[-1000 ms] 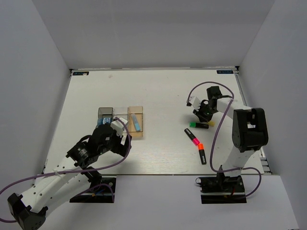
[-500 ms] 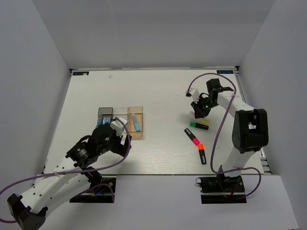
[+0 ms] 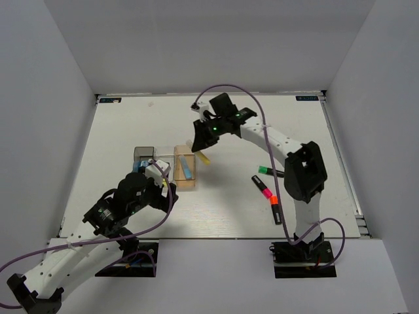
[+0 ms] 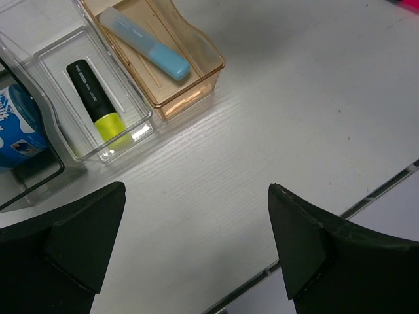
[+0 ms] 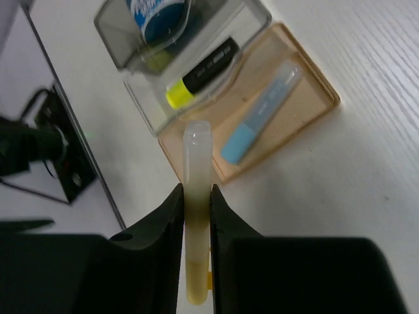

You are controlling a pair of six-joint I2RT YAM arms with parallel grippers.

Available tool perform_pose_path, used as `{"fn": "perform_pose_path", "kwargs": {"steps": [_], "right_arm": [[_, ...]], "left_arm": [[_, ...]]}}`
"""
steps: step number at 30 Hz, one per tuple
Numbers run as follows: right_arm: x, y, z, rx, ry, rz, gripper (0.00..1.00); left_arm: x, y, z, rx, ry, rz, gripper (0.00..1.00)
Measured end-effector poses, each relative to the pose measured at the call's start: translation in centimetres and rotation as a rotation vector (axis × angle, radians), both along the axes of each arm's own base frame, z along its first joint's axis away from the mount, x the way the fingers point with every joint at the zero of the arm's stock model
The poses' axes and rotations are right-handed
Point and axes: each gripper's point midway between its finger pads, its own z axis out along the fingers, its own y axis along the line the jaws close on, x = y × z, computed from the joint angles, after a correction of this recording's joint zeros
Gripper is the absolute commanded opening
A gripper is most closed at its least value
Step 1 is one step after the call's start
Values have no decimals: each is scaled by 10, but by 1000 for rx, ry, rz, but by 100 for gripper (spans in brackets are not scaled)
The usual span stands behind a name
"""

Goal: Sort the stationery into containers
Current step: Place the pen in the storage box.

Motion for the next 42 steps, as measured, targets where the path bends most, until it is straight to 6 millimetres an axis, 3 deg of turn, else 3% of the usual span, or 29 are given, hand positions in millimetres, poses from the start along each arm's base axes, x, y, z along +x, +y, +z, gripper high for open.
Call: {"fn": "perform_pose_path", "kwargs": {"steps": [5, 12, 18, 19, 22, 26, 29, 31, 33, 34, 37, 40, 42], "right_arm": [[16, 48, -7, -24, 114, -230, 0], [25, 54, -31, -109, 144, -465, 0], [31, 55, -72, -194, 133, -516, 1], [31, 55, -76, -206, 133, -517, 12], [29, 56, -82, -220, 123, -512, 32], [26, 62, -80, -208, 104, -482, 52], [21, 66, -77, -201, 91, -449, 52], [19, 68, -74, -195, 89, -436, 47], [16, 69, -68, -185, 78, -419, 13], [14, 69, -64, -179, 74, -407, 0], [10, 64, -44, -158, 23, -361, 0], [8, 43, -14, -154, -124, -315, 0], [11, 15, 9, -170, -269, -327, 0]], "left_arm": [[2, 3, 0, 10, -12, 16, 100], [3, 5, 1, 15, -20, 24, 100], [4, 5, 1, 19, -21, 22, 100], [4, 5, 1, 19, -21, 22, 100], [4, 5, 1, 19, -21, 22, 100], [4, 5, 1, 19, -21, 21, 100], [4, 5, 1, 18, -21, 22, 100], [4, 5, 1, 19, -22, 21, 100], [4, 5, 1, 16, -23, 22, 91], [4, 4, 2, 12, -25, 20, 65], [5, -3, 2, -13, -20, 3, 0], [7, -16, -6, -5, 38, -28, 0], [8, -29, -12, 12, 96, -54, 0]]}}
